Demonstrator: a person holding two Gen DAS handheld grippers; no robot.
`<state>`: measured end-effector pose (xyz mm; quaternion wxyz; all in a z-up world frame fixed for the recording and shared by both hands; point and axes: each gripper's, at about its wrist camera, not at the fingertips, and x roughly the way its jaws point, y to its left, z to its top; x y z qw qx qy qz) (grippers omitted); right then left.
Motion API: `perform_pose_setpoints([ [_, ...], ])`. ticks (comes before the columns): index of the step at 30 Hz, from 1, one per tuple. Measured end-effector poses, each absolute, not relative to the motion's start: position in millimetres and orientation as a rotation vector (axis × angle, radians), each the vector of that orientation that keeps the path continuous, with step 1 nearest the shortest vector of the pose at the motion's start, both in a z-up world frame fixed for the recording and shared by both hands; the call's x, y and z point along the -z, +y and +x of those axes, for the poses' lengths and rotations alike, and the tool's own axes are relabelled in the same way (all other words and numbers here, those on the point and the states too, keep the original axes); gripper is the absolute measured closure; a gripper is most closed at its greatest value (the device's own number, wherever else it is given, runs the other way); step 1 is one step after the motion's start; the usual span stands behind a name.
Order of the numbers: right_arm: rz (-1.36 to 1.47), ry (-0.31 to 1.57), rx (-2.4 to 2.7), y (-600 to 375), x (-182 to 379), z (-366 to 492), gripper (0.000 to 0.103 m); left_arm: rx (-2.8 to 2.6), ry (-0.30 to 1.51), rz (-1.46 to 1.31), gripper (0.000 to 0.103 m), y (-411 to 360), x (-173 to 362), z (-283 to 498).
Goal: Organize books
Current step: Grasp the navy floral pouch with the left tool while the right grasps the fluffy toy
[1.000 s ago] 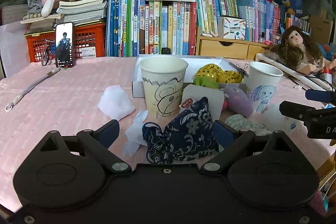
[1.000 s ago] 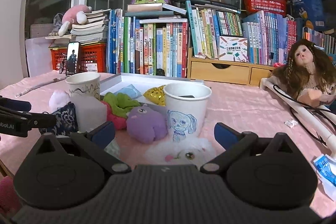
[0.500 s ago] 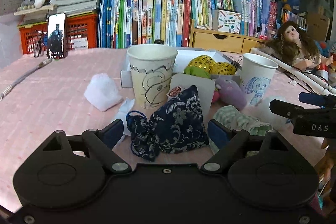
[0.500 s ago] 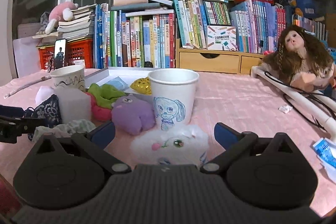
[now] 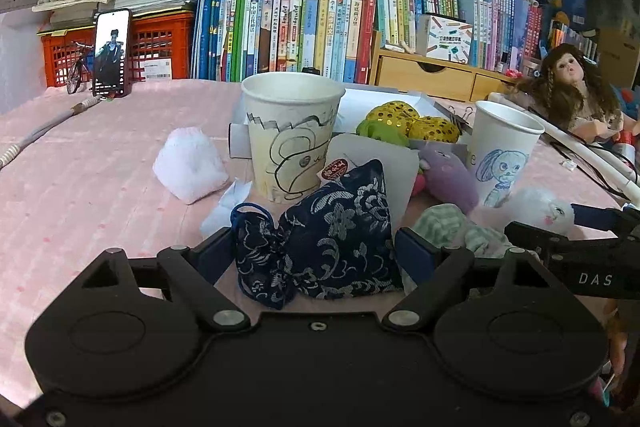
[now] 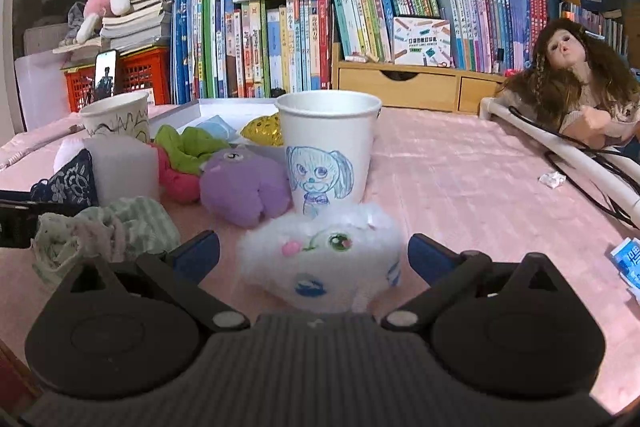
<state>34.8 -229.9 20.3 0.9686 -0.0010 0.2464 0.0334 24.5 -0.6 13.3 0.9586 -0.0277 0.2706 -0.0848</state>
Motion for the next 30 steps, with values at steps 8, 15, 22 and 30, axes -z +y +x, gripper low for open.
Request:
perform_pose_setpoints([
  [8,-0.041,0.555,-0.062,-224.3,-16.8,41.4,0.0,0.164,0.56,-0.059,0.015,-3.1,-9.7,27.6],
  [15,-0.056,0.589,-0.063,-222.2,-15.6,45.9,0.0,0.163,0.578,-0.078,0.014,-3.5,-5.8,32.0],
  [22,-0.062,0.626,-0.058,-221.3,-14.0,51.2,0.0,0.176,0.621,-0.13,0.016,0.3,0.2,35.4],
  [30,-0.044,0.649,-0.066,-223.4,-13.0,54.3,0.0,0.174,0.628,-0.144,0.033,3.7,-4.9,31.9],
])
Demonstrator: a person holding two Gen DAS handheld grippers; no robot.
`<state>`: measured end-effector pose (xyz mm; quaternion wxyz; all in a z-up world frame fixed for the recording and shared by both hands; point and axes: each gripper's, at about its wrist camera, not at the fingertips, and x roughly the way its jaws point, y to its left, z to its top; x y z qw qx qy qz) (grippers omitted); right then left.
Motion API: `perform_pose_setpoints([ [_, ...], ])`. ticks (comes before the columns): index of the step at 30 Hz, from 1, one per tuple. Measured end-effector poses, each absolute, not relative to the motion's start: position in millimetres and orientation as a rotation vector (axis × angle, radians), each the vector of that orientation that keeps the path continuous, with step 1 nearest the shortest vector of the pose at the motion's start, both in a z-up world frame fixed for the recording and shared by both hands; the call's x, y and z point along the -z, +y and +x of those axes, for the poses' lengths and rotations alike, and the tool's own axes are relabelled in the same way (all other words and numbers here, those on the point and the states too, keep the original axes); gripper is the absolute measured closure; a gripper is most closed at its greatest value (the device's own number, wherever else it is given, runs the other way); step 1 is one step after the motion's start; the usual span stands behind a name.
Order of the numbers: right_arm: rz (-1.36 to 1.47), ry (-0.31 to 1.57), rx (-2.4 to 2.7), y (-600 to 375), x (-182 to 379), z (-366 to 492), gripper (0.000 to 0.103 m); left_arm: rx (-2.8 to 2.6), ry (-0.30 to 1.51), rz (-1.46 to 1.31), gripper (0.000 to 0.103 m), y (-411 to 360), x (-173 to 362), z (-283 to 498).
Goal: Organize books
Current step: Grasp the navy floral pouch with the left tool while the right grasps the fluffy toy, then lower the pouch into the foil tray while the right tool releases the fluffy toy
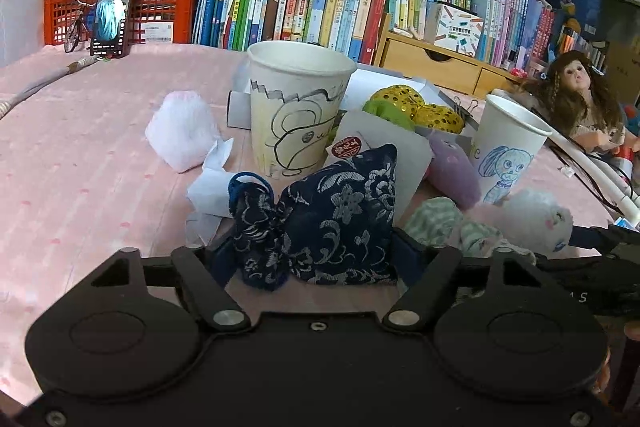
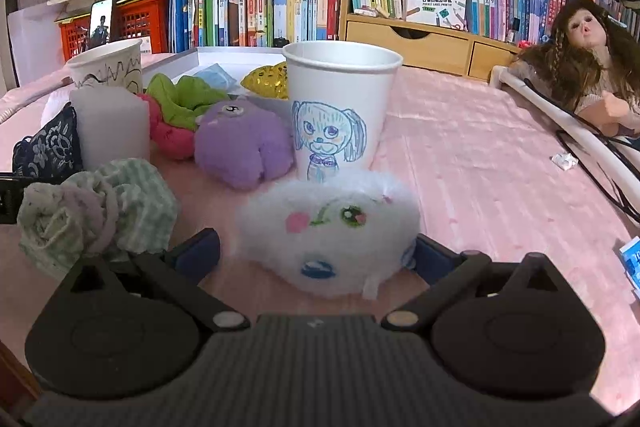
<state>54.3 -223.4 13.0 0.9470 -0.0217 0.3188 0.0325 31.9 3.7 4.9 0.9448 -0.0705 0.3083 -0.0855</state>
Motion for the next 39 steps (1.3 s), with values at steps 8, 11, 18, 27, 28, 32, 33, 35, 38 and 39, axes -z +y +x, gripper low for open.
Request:
perform_pose_setpoints([
  [8,0.026,0.618,-0.038,-231.8,-17.7,50.6,0.018,0.165,0.601,-0.126,0.043,7.0,-19.5,25.1],
  [11,0.034,0.619,-0.039,-233.3,-19.0,51.0,0.021,0.166,0.581,-0.12,0.044,8.7,-27.0,22.7],
  [18,0.042,0.58,-0.028,-236.5,-27.4,46.5,0.021,0.177,0.552,-0.111,0.044,10.9,-43.2,18.3],
  [27,0.036,0.519,-0.008,-244.2,-50.5,45.3,0.021,0.186,0.503,-0.102,0.044,19.0,-71.1,21.4],
  [28,0.036,0.512,-0.004,-245.4,-53.5,45.7,0.021,0.188,0.498,-0.104,0.044,20.1,-74.8,22.4],
  [32,0.036,0.485,0.01,-249.9,-65.2,45.9,0.021,0.187,0.479,-0.106,0.044,25.4,-90.6,29.9],
  [33,0.033,0.479,0.015,-251.1,-68.2,46.3,0.021,0.184,0.472,-0.103,0.044,27.1,-95.6,33.0],
  [35,0.027,0.466,0.022,-254.1,-75.1,47.9,0.021,0.182,0.463,-0.099,0.044,29.2,-103.7,38.8],
  [38,0.019,0.445,0.029,-257.8,-86.3,51.6,0.021,0.188,0.45,-0.091,0.044,31.6,-117.4,49.3],
  [39,0.017,0.44,0.031,-258.8,-89.6,53.4,0.021,0.188,0.447,-0.088,0.044,31.8,-120.6,52.8],
])
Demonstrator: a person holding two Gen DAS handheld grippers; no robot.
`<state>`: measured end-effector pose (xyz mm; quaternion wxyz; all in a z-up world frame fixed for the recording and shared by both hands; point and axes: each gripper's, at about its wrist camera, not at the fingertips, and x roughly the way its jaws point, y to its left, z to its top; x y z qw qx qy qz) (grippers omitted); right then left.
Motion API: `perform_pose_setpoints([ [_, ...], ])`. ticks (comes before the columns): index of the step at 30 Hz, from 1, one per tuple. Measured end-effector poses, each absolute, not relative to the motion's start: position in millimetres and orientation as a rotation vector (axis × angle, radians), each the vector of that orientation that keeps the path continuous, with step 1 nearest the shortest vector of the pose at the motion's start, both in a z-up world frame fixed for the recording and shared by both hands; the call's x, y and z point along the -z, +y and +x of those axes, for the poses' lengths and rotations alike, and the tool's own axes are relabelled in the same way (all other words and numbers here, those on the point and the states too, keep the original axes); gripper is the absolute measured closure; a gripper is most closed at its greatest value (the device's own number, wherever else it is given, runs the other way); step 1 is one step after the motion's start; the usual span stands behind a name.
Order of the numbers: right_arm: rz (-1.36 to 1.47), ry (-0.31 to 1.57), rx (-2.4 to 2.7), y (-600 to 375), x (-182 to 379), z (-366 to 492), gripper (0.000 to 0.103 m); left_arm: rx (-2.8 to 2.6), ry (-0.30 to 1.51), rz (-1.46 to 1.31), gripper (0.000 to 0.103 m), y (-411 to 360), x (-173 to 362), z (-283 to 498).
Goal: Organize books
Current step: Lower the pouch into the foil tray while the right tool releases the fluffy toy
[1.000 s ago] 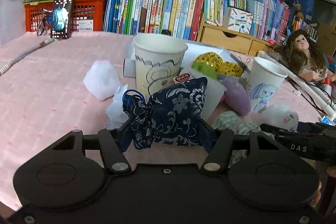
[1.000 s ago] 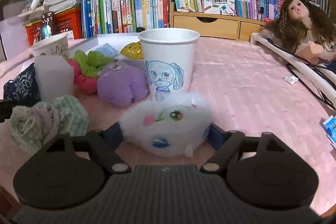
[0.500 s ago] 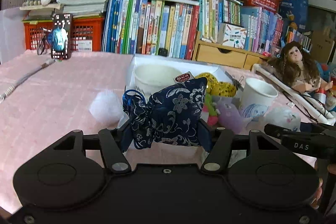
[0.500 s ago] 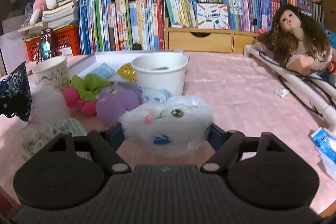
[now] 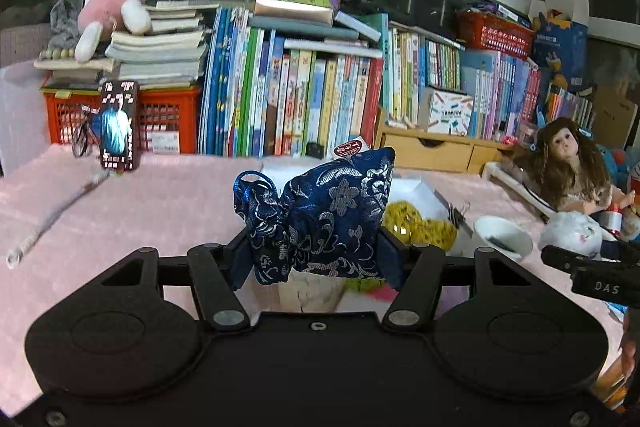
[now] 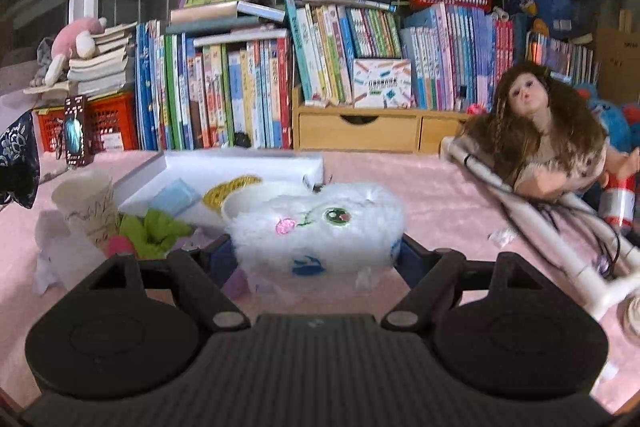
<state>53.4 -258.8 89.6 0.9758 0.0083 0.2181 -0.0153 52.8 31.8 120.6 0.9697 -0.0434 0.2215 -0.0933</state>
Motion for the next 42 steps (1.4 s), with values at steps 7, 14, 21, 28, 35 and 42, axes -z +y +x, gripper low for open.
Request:
perform_pose_setpoints([
  [7,0.004,0.404,0.025,-261.6,-113.1,70.0,0.021,0.195,0.469,-0.098,0.044,33.7,-139.0,89.5],
  [14,-0.001,0.417,-0.009,-258.3,-127.8,100.2,0.021,0.203,0.514,-0.091,0.044,31.0,-149.9,132.3],
  [21,0.027,0.473,-0.055,-254.7,-135.4,149.0,0.021,0.205,0.616,-0.106,0.044,25.1,-149.0,192.0],
  [28,0.055,0.59,-0.1,-248.8,-128.3,212.0,0.021,0.198,0.803,-0.123,0.044,16.3,-122.7,261.4],
  [35,0.074,0.731,-0.099,-236.7,-107.9,266.0,0.021,0.17,0.939,-0.127,0.044,12.8,-93.1,307.7],
  [42,0.062,0.82,-0.051,-226.6,-88.1,302.6,0.021,0.205,1.054,-0.182,0.044,13.5,-69.4,334.4],
])
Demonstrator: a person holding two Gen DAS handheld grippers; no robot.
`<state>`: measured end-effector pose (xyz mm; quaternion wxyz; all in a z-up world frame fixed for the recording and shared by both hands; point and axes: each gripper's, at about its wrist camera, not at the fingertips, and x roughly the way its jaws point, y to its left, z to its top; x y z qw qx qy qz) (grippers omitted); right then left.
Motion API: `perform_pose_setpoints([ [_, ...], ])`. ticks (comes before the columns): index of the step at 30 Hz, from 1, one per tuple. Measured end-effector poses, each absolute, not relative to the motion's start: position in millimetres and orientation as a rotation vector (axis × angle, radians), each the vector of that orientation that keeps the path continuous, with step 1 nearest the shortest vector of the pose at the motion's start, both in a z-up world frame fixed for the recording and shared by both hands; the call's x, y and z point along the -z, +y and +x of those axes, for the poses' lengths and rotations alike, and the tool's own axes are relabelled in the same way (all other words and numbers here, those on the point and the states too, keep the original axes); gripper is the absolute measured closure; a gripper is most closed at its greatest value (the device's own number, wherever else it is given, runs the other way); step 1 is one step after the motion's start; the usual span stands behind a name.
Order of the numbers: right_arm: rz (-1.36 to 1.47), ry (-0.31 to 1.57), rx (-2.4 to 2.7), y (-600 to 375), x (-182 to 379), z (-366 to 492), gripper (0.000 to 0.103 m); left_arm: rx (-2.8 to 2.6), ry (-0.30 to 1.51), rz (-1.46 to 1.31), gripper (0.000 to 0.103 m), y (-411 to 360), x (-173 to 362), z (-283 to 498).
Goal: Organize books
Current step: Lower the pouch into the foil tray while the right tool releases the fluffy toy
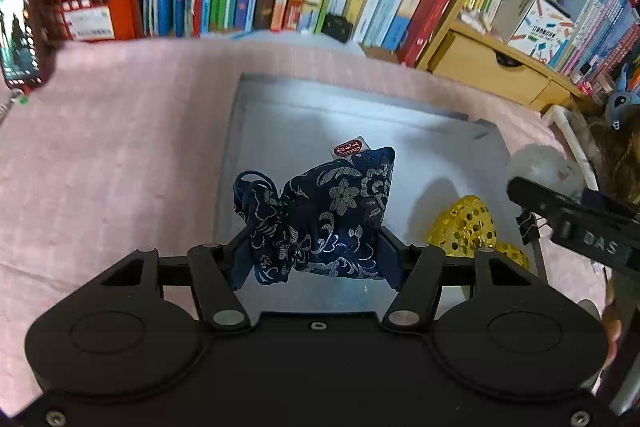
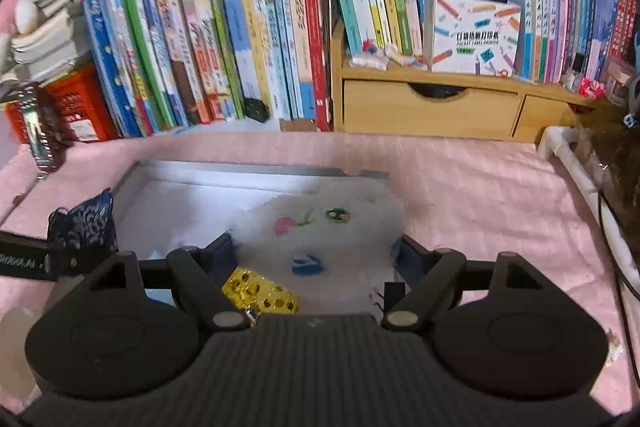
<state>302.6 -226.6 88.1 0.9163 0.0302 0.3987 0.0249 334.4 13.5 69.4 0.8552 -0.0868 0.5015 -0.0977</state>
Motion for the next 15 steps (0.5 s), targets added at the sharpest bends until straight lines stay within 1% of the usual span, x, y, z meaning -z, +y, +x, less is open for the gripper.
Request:
perform_pose_setpoints([
  [11,0.031,0.922,-0.006,-207.2,-70.4,334.7,0.021,0.209,1.18,-0.165,0.043,9.8,-46.0,357.3],
  [15,0.039,0.953,0.001,-206.0,-66.8,342.1,0.021,0.215,1.188,-0.165,0.04,9.2,-42.1,360.1],
])
